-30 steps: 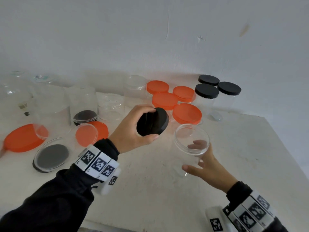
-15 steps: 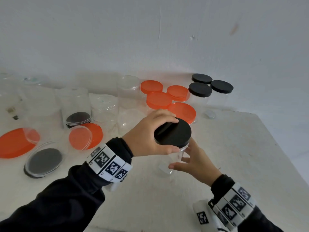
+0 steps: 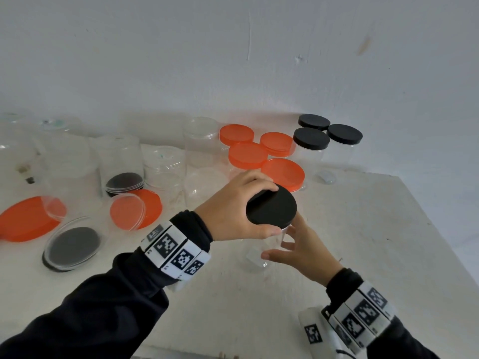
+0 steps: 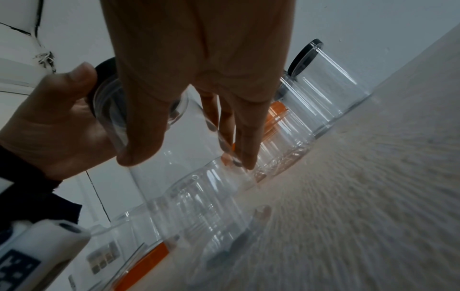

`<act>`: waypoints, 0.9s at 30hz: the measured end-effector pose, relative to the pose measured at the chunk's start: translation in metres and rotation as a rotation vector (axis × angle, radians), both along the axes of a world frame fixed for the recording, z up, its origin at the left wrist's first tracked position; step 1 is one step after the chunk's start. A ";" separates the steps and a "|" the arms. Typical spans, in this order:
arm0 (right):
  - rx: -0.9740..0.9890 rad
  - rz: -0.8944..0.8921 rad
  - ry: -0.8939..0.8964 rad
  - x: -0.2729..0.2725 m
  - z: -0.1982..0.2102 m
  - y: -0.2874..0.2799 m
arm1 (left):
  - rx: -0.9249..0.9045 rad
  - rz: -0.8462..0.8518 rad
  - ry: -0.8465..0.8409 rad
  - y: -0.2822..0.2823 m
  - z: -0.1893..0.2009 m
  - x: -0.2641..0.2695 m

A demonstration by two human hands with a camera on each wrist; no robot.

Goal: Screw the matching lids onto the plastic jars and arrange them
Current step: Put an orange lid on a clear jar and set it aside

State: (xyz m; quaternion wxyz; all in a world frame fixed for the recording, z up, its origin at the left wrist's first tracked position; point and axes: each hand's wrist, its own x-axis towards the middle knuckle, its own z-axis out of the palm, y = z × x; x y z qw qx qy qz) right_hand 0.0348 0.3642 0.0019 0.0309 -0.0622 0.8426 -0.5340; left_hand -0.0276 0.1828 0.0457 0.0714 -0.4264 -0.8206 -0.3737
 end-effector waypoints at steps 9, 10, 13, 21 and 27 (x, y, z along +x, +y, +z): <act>0.079 0.096 0.014 -0.006 0.055 0.021 | 0.091 -0.024 -0.326 -0.011 -0.015 0.005; 0.093 0.098 0.039 -0.007 0.068 0.021 | 0.126 -0.005 -0.407 -0.012 -0.018 0.008; 0.272 0.162 0.079 -0.009 0.101 0.007 | 0.182 0.036 -0.550 -0.011 -0.031 0.012; 1.020 0.402 0.038 -0.025 0.134 -0.036 | 0.153 0.058 -0.655 -0.003 -0.042 0.011; 1.202 0.497 -0.009 -0.032 0.136 -0.047 | 0.153 0.050 -0.669 -0.002 -0.044 0.009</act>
